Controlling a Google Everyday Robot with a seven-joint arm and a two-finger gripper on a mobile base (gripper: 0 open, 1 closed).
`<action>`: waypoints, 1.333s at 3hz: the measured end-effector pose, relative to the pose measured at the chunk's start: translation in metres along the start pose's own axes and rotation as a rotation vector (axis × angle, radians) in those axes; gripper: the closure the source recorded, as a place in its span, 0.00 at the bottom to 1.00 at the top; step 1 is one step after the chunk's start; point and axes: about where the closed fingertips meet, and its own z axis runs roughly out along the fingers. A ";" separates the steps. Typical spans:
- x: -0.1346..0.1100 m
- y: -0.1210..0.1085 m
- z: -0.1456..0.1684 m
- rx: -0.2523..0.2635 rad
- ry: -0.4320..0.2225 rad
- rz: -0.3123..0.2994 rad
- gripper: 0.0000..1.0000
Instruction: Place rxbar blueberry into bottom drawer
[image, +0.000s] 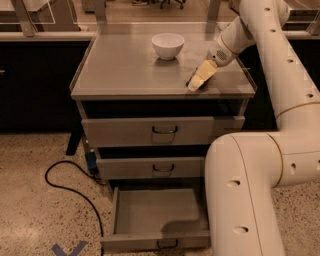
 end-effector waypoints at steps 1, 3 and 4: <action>0.011 -0.009 0.017 0.002 -0.008 0.036 0.00; 0.011 -0.009 0.019 0.001 -0.008 0.037 0.18; 0.011 -0.009 0.019 0.001 -0.008 0.037 0.42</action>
Offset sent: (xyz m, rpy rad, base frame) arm 0.0662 -0.0338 -0.0179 0.0334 0.0446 -0.0652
